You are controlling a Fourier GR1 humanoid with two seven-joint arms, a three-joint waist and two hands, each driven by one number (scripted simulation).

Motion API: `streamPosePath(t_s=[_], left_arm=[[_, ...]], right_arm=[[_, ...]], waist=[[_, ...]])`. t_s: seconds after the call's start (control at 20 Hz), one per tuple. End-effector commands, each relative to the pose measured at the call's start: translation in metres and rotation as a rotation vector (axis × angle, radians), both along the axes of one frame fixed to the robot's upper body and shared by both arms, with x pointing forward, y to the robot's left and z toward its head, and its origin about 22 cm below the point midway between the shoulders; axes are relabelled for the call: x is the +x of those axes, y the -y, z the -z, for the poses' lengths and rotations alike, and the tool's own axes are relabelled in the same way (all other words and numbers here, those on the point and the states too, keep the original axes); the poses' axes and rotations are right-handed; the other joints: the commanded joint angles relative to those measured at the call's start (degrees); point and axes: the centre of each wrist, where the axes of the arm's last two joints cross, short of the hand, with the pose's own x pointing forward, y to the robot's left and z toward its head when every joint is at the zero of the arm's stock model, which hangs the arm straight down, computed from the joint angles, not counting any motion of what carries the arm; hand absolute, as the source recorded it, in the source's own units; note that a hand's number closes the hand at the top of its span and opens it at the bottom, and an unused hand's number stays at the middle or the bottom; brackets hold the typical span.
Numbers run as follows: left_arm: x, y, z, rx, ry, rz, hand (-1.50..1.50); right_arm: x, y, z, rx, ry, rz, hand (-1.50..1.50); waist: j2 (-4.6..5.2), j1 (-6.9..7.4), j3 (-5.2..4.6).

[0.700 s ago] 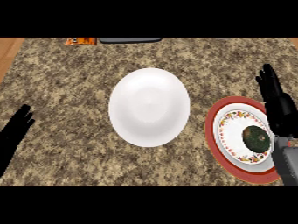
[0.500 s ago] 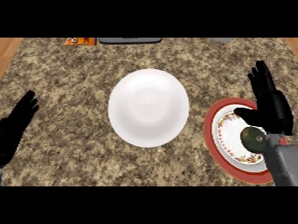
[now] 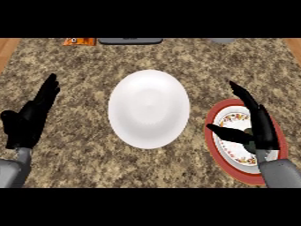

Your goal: Pick the squash from the plate and place it in the plate

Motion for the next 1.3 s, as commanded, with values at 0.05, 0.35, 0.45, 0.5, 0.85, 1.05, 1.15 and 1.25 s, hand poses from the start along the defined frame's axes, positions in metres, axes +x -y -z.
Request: streamPosePath(t_s=[0.05,0.35,0.45,0.5,0.85,1.05,1.15,1.25], left_arm=[[0.007,0.021,-0.008,-0.004,0.009,0.022,0.00],[0.027,0.033,0.001,-0.002,-0.001,-0.009,0.00],[0.023,0.031,-0.002,0.001,-0.002,0.025,0.00],[0.016,0.034,-0.013,0.001,0.004,0.025,0.00],[0.019,0.021,-0.009,0.021,0.015,0.008,0.00],[0.019,0.036,0.007,-0.004,0.002,0.006,0.00],[0.033,0.036,-0.002,-0.004,0.007,0.024,0.00],[0.027,0.032,-0.002,0.002,0.017,0.020,0.00]], right_arm=[[-0.054,-0.002,0.047,-0.101,0.005,-0.001,-1.50],[-0.058,0.027,-0.008,-0.299,0.147,0.109,-1.50],[-0.074,0.025,-0.023,-0.297,0.162,0.120,-1.50],[-0.079,0.043,-0.032,-0.338,0.142,0.130,-1.50],[-0.081,0.058,-0.087,-0.618,-0.265,0.132,-1.50],[-0.091,0.038,-0.112,-0.631,-0.347,0.117,-1.50],[-0.079,0.040,-0.115,-0.650,-0.423,0.100,-1.50],[-0.082,0.050,-0.129,-0.657,-0.458,0.093,-1.50]], waist=[[-0.18,0.58,0.24],[-0.25,-0.24,0.14],[-0.25,0.28,0.17],[-0.35,0.40,0.18],[-0.30,0.61,-0.04],[-0.17,0.43,0.12],[0.00,0.64,0.15],[-0.11,0.67,0.18]])
